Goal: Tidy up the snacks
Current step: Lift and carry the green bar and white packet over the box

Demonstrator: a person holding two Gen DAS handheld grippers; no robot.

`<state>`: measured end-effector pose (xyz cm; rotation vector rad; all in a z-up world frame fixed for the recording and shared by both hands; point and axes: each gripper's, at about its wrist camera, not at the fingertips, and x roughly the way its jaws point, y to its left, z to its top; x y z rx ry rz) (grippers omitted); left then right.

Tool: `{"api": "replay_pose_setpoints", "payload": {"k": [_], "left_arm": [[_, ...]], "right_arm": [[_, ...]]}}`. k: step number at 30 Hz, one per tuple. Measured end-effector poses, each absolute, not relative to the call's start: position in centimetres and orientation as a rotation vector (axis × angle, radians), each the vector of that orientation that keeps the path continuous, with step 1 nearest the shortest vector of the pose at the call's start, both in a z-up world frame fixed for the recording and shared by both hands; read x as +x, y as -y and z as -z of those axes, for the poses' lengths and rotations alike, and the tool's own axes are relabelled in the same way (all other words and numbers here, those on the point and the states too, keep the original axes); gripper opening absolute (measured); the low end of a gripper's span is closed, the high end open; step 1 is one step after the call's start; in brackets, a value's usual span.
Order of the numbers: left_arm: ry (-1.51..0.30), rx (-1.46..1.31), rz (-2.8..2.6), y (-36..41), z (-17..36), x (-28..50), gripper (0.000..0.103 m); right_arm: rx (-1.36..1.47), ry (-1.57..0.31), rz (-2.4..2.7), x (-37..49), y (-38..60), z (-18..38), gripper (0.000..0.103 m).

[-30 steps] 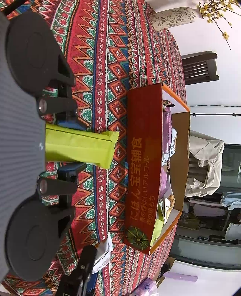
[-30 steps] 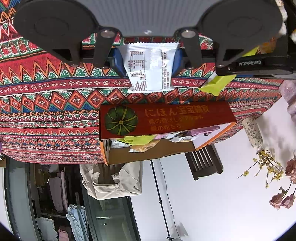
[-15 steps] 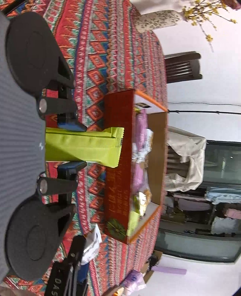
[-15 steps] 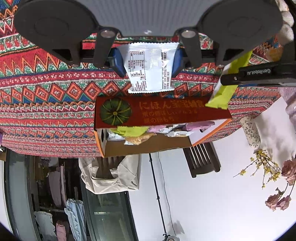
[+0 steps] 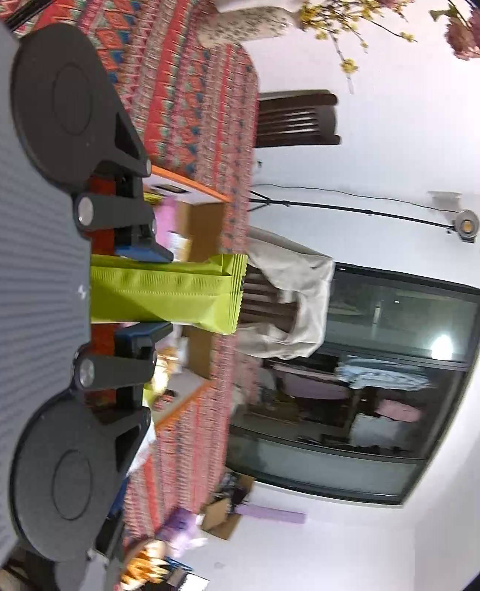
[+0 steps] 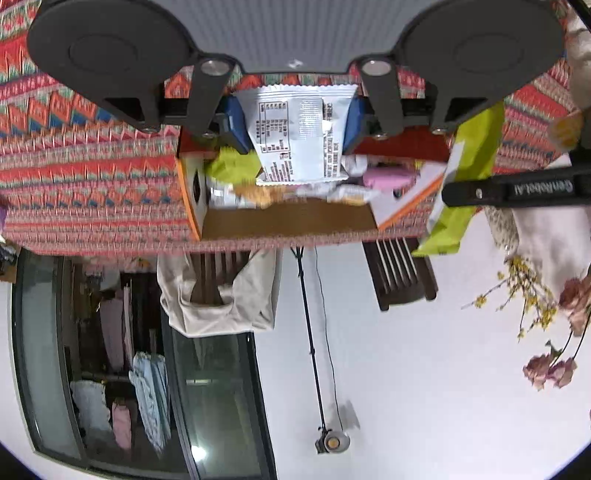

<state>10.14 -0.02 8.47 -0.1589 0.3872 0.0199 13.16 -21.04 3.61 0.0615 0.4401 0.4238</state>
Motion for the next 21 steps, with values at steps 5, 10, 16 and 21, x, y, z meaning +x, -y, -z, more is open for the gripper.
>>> {"api": "replay_pose_setpoints", "payload": {"k": [5,10,16,21], "left_arm": [[-0.344,-0.190,-0.019,-0.2,-10.4,12.7,0.034],[-0.337,-0.232,-0.034,-1.1,-10.7,15.9,0.034],[-0.360,-0.250,-0.084,-2.2,-9.0,19.5,0.034],[-0.281,-0.246,-0.137,-3.1,-7.0,20.9,0.034]], "right_arm": [[0.052,-0.408,-0.401,15.6,19.7,-5.1,0.052],[0.059,-0.403,-0.375,18.7,18.5,-5.8,0.052],[0.051,-0.408,-0.346,22.2,16.9,-5.4,0.052],[0.087,-0.383,-0.336,24.5,16.4,-3.8,0.052]]}}
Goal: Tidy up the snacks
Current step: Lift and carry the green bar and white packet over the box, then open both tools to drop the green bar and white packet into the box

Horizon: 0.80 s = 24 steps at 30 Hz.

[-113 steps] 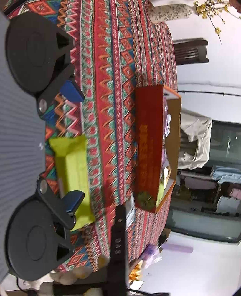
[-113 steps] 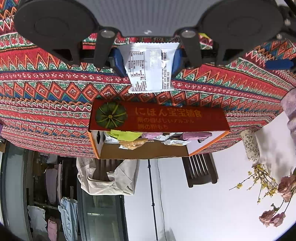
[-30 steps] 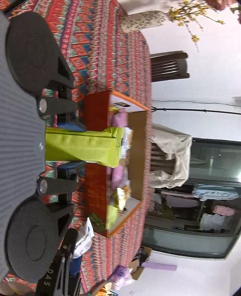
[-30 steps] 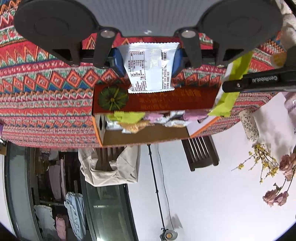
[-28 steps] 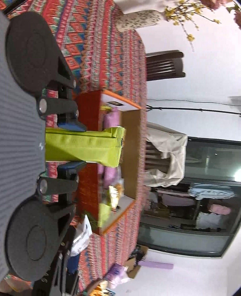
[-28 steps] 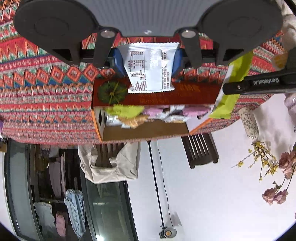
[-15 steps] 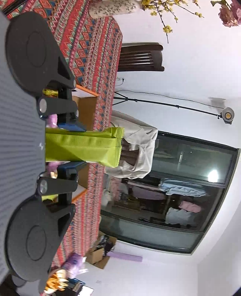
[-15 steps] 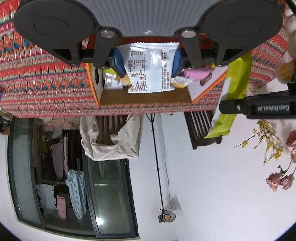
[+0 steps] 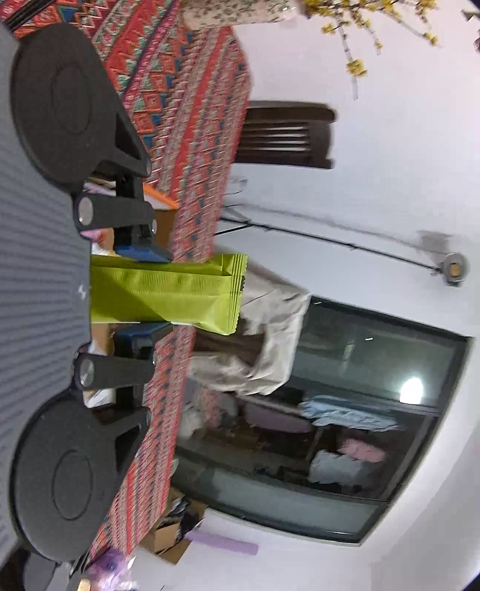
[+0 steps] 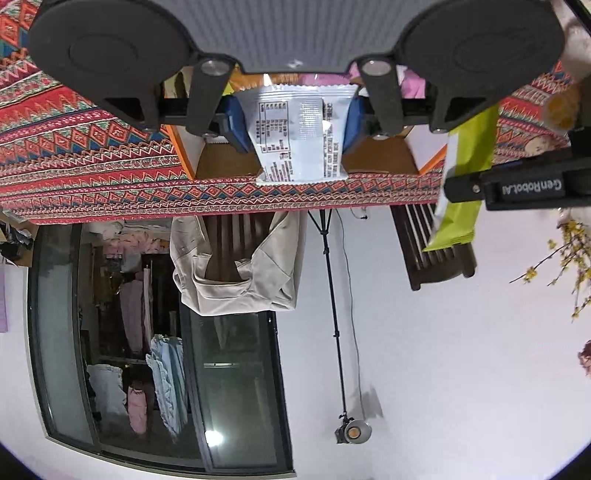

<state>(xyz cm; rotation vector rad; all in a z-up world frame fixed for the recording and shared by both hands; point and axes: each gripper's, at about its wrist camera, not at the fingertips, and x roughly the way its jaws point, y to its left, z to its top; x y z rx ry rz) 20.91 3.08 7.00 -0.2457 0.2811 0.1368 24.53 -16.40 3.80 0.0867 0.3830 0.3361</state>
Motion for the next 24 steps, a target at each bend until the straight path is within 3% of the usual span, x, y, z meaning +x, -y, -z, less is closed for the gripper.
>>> {"api": "replay_pose_setpoints", "payload": {"k": [14,15,17,18,19,20,21,24], "left_arm": [[-0.364,-0.220,-0.140,-3.4,-4.0,22.7,0.037],[-0.363,-0.222,-0.147,-3.5,-3.9,22.6,0.043],[-0.360,-0.230,-0.149,-3.7,-3.8,22.5,0.066],[-0.354,-0.237,-0.159,-3.8,-3.8,22.3,0.083],[-0.342,-0.240,-0.175,-3.8,-3.8,22.1,0.091],[-0.327,-0.240,-0.188,-3.9,-3.9,21.9,0.094],[-0.318,-0.244,-0.188,-4.0,-4.0,21.8,0.102],[-0.300,-0.265,-0.197,-4.3,-4.2,21.3,0.103]], "right_arm": [[0.063,-0.404,-0.345,26.1,15.9,-0.8,0.053],[0.062,-0.404,-0.346,26.0,16.0,-0.7,0.054],[0.054,-0.398,-0.345,25.9,16.0,-0.5,0.057],[0.052,-0.395,-0.345,25.8,16.0,-0.4,0.067],[0.052,-0.392,-0.342,25.7,16.0,-0.3,0.074],[0.056,-0.390,-0.341,25.7,16.2,-0.3,0.088],[0.062,-0.386,-0.343,25.6,16.3,-0.2,0.096],[0.079,-0.369,-0.344,25.3,16.7,-0.1,0.103]]}}
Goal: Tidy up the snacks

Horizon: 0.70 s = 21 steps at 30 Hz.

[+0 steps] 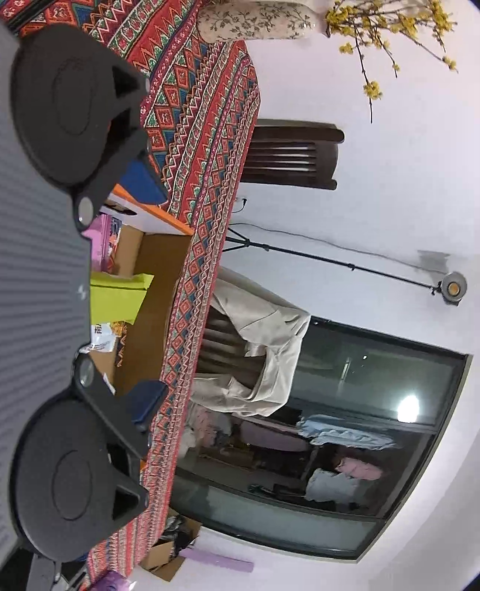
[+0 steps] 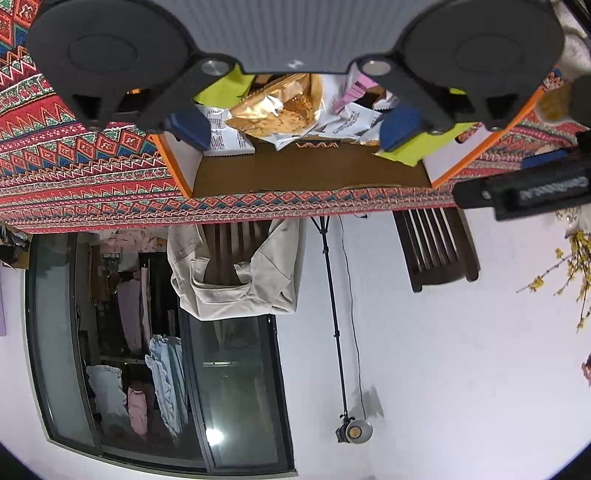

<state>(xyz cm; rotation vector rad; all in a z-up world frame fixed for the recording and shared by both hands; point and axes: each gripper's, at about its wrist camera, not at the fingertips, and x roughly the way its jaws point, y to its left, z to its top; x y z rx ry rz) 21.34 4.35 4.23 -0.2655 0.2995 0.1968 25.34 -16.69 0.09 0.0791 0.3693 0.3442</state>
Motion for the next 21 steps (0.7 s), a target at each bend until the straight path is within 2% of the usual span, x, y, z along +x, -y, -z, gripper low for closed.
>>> {"api": "replay_pose_setpoints", "payload": {"k": [6,14,21], "left_arm": [[-0.278,-0.269,-0.189,-4.3,-5.8,20.3,0.103],[-0.186,-0.181,-0.130,-2.9,-9.5,13.3,0.103],[-0.210,-0.153,-0.129,-2.6,-7.7,6.8,0.103]], "right_arm": [[0.078,-0.355,-0.329,24.4,17.2,-0.7,0.103],[0.000,-0.273,-0.354,17.7,18.8,-4.2,0.103],[0.038,-0.347,-0.391,12.4,21.7,-2.7,0.103]]}}
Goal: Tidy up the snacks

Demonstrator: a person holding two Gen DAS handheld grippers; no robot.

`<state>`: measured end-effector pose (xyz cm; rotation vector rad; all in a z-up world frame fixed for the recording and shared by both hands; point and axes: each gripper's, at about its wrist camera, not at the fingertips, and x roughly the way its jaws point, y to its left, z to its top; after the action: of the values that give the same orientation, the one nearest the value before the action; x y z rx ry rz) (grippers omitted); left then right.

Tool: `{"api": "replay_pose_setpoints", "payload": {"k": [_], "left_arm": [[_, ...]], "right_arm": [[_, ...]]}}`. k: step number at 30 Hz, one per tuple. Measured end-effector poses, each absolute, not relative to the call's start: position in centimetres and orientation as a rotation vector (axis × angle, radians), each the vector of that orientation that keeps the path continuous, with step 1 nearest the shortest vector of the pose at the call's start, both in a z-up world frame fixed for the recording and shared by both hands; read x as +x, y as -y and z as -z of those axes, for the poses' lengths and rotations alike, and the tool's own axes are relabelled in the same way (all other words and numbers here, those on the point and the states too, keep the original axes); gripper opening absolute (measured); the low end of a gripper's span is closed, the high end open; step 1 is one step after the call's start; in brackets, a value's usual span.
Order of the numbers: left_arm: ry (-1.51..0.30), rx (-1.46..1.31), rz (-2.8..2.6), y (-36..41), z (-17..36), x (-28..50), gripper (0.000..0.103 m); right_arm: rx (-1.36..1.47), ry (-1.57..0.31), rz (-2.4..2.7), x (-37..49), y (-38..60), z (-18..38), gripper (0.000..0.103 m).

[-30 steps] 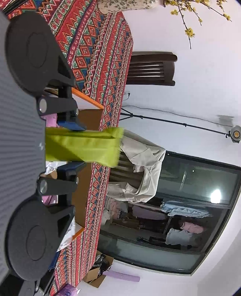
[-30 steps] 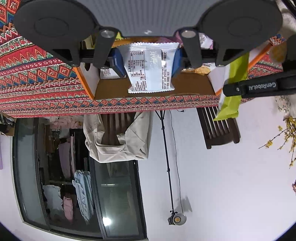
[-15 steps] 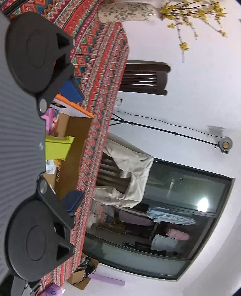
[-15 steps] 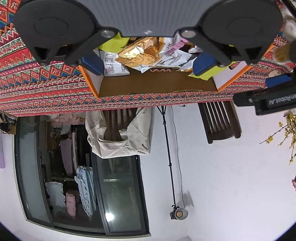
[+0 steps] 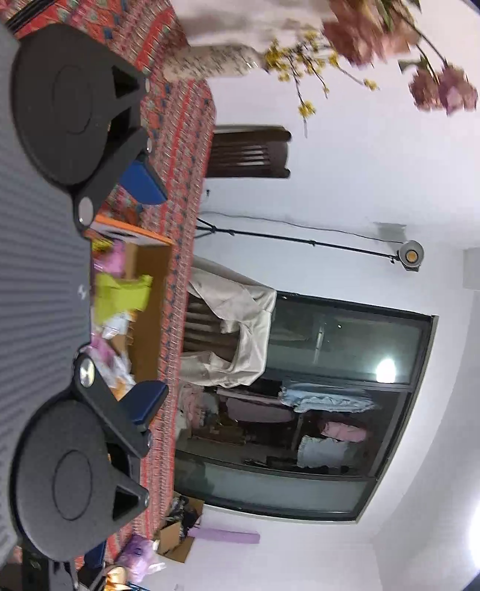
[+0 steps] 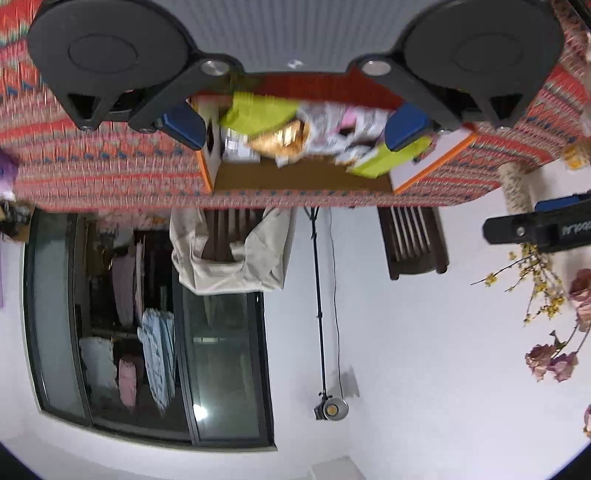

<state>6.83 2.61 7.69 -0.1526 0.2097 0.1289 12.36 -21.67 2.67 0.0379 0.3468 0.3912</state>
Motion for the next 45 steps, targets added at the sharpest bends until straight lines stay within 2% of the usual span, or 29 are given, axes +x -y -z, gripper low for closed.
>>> {"api": "replay_pose_setpoints", "payload": {"k": [16,45], "left_arm": [[-0.385,-0.123,-0.110,-3.7,-1.5,0.3,0.103],[-0.397,-0.124,-0.089,-3.1,-0.7,-1.6,0.103]], "right_arm": [[0.031,-0.487,-0.434,5.4,23.6,2.4,0.103],[0.027,-0.477,-0.433,3.4,23.2,1.9,0.103]]}}
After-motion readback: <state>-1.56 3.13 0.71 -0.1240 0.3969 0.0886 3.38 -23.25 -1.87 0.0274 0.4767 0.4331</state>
